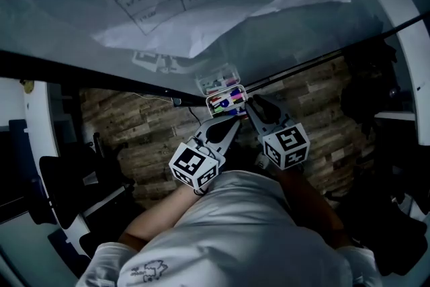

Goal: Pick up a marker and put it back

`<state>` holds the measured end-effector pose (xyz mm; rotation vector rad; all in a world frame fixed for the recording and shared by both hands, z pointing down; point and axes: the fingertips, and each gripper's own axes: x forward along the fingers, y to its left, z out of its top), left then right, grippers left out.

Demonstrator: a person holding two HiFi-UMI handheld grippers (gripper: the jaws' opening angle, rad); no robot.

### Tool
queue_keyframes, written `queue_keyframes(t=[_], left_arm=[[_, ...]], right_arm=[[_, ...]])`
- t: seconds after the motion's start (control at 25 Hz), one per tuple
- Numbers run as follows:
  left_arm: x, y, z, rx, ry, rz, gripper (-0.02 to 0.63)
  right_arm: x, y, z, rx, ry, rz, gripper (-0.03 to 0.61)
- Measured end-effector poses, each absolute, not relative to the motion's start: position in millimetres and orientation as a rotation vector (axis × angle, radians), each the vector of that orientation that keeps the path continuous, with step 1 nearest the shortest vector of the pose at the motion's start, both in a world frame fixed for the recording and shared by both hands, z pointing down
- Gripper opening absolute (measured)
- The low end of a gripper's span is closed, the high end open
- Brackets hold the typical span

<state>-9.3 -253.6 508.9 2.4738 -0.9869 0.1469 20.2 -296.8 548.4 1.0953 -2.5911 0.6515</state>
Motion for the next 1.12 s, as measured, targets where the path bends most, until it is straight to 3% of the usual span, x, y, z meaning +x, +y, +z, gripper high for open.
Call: queue_keyframes(t=[0.48,1.12], left_arm=[[-19,-250,516,2.465,-0.993,0.18,0.006],[-7,-214,480,2.517,-1.069,0.089,0.006]], right_arm=[[17,-295,556,1.099,-2.591,0.657,0.074],[37,-258,479,1.138,-2.749,0.544,0.074]])
